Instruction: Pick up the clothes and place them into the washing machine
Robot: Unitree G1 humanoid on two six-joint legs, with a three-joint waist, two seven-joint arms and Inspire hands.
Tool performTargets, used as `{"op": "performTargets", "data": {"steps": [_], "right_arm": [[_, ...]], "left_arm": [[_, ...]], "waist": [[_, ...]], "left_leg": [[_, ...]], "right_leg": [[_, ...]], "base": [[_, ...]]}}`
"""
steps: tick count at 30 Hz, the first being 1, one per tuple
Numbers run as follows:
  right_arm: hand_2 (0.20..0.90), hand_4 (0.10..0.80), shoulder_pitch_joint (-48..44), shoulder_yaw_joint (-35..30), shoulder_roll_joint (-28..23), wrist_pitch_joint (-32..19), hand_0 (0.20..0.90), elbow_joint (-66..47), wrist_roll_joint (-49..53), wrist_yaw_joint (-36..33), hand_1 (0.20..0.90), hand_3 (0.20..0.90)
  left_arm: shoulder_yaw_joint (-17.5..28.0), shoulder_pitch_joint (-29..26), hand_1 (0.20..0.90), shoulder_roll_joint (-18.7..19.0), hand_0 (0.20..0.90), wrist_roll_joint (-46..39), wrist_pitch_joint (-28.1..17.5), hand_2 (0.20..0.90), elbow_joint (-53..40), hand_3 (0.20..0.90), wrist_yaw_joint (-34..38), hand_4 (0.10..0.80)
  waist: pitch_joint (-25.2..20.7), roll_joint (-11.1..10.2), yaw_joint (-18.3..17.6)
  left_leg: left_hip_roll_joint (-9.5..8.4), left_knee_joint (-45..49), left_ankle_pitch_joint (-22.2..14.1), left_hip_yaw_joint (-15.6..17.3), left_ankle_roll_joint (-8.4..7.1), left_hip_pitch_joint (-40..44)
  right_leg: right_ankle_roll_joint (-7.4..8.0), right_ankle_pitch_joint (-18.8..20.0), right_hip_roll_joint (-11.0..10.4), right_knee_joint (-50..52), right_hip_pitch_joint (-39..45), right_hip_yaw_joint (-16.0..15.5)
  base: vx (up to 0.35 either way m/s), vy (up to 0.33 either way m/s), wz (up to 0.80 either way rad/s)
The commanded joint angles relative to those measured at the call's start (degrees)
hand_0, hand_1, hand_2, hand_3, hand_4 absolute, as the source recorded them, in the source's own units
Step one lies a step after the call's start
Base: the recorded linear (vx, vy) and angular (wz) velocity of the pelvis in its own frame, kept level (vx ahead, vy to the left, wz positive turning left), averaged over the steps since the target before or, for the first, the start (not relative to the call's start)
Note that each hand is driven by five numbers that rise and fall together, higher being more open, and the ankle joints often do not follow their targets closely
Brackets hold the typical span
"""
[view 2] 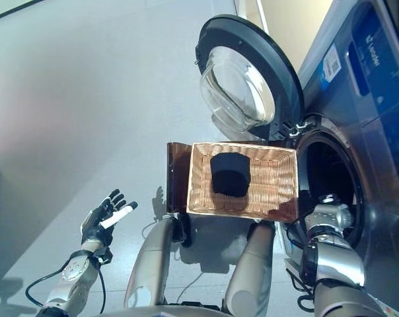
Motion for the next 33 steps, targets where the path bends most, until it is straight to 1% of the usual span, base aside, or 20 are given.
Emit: {"op": "performTargets", "data": {"steps": [1,2,7,13,14,15,17,23,26,28,30,33], "right_arm": [[0.9,0.8,1.1,4.2,-2.2,1.0,0.9,1.7,-11.1,0.7,0.9,0.9],[0.9,0.8,1.5,6.6,-1.8,2.1,0.9,1.6,-14.7,0.9,0.9,0.9],[0.9,0.8,2.3,10.3,0.5,4.4,0.9,1.1,-20.0,1.4,0.9,0.9],[0.9,0.8,3.4,19.2,5.6,6.8,0.9,-1.5,-33.6,0.9,0.9,0.9],[0.9,0.8,3.5,19.3,5.6,6.9,0.9,-1.5,-33.6,0.9,0.9,0.9],[0.9,0.8,3.5,22.4,6.7,8.3,0.9,-1.2,-39.8,0.0,0.9,0.9],[0.9,0.8,2.9,25.1,8.6,9.6,0.9,-1.0,-44.8,-0.5,0.9,0.9],[0.9,0.8,2.6,29.3,14.5,11.2,0.9,-0.7,-51.5,-1.1,0.9,0.9],[0.9,0.8,2.0,30.6,16.4,12.5,0.9,-0.2,-54.2,-1.9,0.9,0.9],[0.9,0.8,1.3,30.8,16.3,13.5,0.9,0.9,-56.0,-2.8,0.9,0.9],[0.9,0.8,0.7,29.8,16.3,13.9,0.9,1.7,-55.4,-3.1,0.9,0.9],[0.9,0.8,0.3,28.9,16.5,14.3,0.9,2.5,-55.2,-3.5,0.9,0.9]], "left_arm": [[3.4,-1.3,0.9,4.5,0.9,0.7,-5.3,0.9,-1.4,0.9,-0.6,0.8],[3.2,-1.4,0.9,4.6,0.9,1.1,-5.6,0.9,-1.8,0.9,-0.8,0.8],[4.2,-0.4,0.9,4.7,0.9,1.3,-5.5,0.9,-2.4,0.9,-1.2,0.8],[5.8,-0.9,0.9,3.7,0.9,2.4,-6.0,0.9,0.9,0.9,-0.2,0.8],[5.8,-0.9,0.9,3.7,0.9,2.4,-6.0,0.9,1.0,0.9,-0.2,0.8],[5.5,-1.7,0.9,3.1,0.9,3.4,-6.3,0.9,2.4,0.9,0.0,0.8],[5.2,-2.4,0.9,2.5,0.9,4.4,-6.4,0.9,3.1,0.9,0.3,0.8],[4.6,-3.5,0.9,1.3,0.9,6.2,-6.3,0.9,5.2,0.9,0.6,0.8],[4.5,-3.9,0.9,1.3,0.9,6.8,-6.2,0.9,5.2,0.9,0.8,0.8],[4.3,-3.9,0.9,1.7,0.9,7.1,-6.2,0.9,4.1,0.9,0.8,0.8],[4.1,-3.4,0.9,2.3,0.9,7.1,-6.1,0.9,2.3,0.9,0.7,0.8],[4.4,-3.3,0.9,2.8,0.9,7.5,-5.6,0.9,2.8,0.9,0.9,0.8]], "waist": [[0.2,-1.5,0.7],[0.3,-1.9,0.9],[0.5,-3.1,1.2],[0.3,-4.6,2.1],[0.4,-4.6,2.0],[0.4,-4.9,2.4],[0.5,-5.0,2.7],[-0.3,-5.4,3.5],[-0.8,-5.7,4.0],[-0.8,-5.6,4.5],[-0.5,-5.4,4.8],[-0.2,-5.3,5.2]], "left_leg": [[4.29,-11.6,7.1,-6.1,-9.16,6.1],[4.16,-12.7,7.8,-6.1,-9.23,6.5],[3.66,-16.7,9.8,-5.9,-9.35,7.9],[3.55,-21.6,11.9,-5.8,-9.22,11.2],[3.54,-21.7,12.0,-5.9,-9.23,11.3],[3.4,-22.6,12.3,-6.0,-9.17,12.0],[3.31,-23.2,12.6,-6.1,-9.1,12.8],[3.07,-25.8,13.4,-6.0,-8.98,15.2],[2.89,-26.7,13.8,-5.8,-9.01,15.6],[2.59,-26.3,13.8,-6.1,-8.96,15.2],[2.4,-25.4,13.5,-6.4,-8.9,14.5],[2.34,-24.1,13.2,-6.7,-8.99,14.1]], "right_leg": [[1.54,9.3,-3.7,-11.2,6.9,0.4],[1.73,10.1,-3.9,-12.5,7.6,-0.2],[2.17,12.7,-4.4,-17.1,10.6,-2.3],[2.47,15.0,-4.5,-22.1,14.6,-4.5],[2.47,15.0,-4.5,-22.1,14.7,-4.6],[2.63,15.8,-4.7,-23.2,15.8,-5.2],[2.73,16.3,-4.9,-24.2,16.9,-5.7],[3.1,18.3,-5.0,-28.0,19.7,-7.5],[3.35,19.2,-5.2,-29.7,20.9,-8.5],[3.43,19.3,-5.6,-29.6,20.9,-8.7],[3.41,19.1,-5.9,-29.0,20.9,-8.8],[3.45,18.7,-6.0,-28.5,21.2,-8.8]], "base": [[0.01,-0.022,0.08],[0.014,-0.016,0.1],[0.019,-0.008,0.07],[0.018,-0.003,0.03],[0.0,0.0,0.0],[0.0,0.0,0.0],[0.005,0.003,0.02],[0.035,0.012,0.05],[0.02,0.005,-0.05],[-0.004,0.003,0.01],[0.0,0.007,0.13],[0.012,0.022,0.11]]}}
